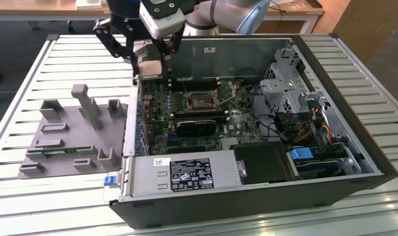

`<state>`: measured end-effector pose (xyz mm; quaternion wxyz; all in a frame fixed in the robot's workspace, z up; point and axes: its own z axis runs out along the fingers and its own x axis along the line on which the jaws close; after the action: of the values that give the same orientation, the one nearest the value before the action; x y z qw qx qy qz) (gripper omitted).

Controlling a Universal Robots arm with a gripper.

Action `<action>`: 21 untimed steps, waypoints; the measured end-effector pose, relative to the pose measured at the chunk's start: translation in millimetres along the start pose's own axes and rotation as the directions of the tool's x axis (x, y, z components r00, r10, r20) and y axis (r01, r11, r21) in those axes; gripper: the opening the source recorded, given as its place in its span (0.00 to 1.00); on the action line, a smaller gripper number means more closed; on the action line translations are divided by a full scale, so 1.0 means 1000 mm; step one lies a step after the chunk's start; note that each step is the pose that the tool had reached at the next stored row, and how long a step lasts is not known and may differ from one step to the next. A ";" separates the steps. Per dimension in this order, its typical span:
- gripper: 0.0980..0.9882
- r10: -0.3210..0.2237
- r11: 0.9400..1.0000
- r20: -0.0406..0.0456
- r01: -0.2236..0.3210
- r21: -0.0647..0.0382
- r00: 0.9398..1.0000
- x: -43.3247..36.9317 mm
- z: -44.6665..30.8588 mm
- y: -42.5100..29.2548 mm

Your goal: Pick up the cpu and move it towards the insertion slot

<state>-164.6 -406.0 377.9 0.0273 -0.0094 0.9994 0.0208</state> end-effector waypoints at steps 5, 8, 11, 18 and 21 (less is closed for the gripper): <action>0.49 0.000 1.000 -0.001 0.000 0.000 1.000 -0.0169 0.0009 -0.0003; 0.49 0.000 1.000 -0.002 0.000 0.000 1.000 -0.0278 0.0015 -0.0006; 0.49 0.000 1.000 -0.003 0.000 0.000 1.000 -0.0402 0.0022 -0.0008; 0.49 0.000 1.000 -0.006 0.000 0.000 1.000 -0.0684 0.0038 -0.0014; 0.49 0.000 1.000 -0.007 0.000 0.000 1.000 -0.0798 0.0044 -0.0016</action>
<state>-84.7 -406.0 377.9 0.0238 -0.0093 0.9995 0.0209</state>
